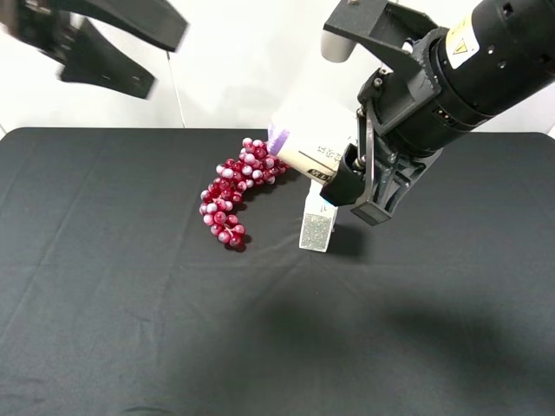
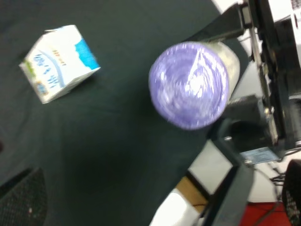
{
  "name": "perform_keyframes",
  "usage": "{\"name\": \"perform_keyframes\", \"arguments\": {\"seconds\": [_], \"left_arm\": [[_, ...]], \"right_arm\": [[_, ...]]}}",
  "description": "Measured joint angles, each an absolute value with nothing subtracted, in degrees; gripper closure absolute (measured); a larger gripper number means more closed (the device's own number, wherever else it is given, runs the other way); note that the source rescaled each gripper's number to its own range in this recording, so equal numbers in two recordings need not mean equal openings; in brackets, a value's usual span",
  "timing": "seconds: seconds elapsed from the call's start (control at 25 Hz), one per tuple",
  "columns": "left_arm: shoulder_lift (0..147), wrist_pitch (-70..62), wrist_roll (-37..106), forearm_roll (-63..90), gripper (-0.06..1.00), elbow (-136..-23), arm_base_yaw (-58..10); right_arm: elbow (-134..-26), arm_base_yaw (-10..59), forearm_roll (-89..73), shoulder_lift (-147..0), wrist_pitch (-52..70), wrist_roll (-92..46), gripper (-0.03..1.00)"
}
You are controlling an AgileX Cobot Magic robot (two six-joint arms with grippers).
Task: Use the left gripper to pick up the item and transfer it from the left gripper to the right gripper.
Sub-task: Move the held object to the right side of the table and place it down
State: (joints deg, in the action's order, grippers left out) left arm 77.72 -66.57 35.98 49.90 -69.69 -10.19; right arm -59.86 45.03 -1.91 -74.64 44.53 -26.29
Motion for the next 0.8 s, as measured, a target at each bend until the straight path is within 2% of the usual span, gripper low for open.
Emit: {"name": "perform_keyframes", "arguments": {"seconds": [0.64,0.8], "left_arm": [[49.3,-66.8,16.5,14.4,-0.05,-69.6,-10.2],[41.4,-66.8,14.1,10.0,-0.05,-66.1,-10.2]], "right_arm": [[-59.9,45.0,-1.9,-74.6,44.5,-26.3,0.95],[-59.9,45.0,-1.9,-74.6,44.5,-26.3,0.95]]}}
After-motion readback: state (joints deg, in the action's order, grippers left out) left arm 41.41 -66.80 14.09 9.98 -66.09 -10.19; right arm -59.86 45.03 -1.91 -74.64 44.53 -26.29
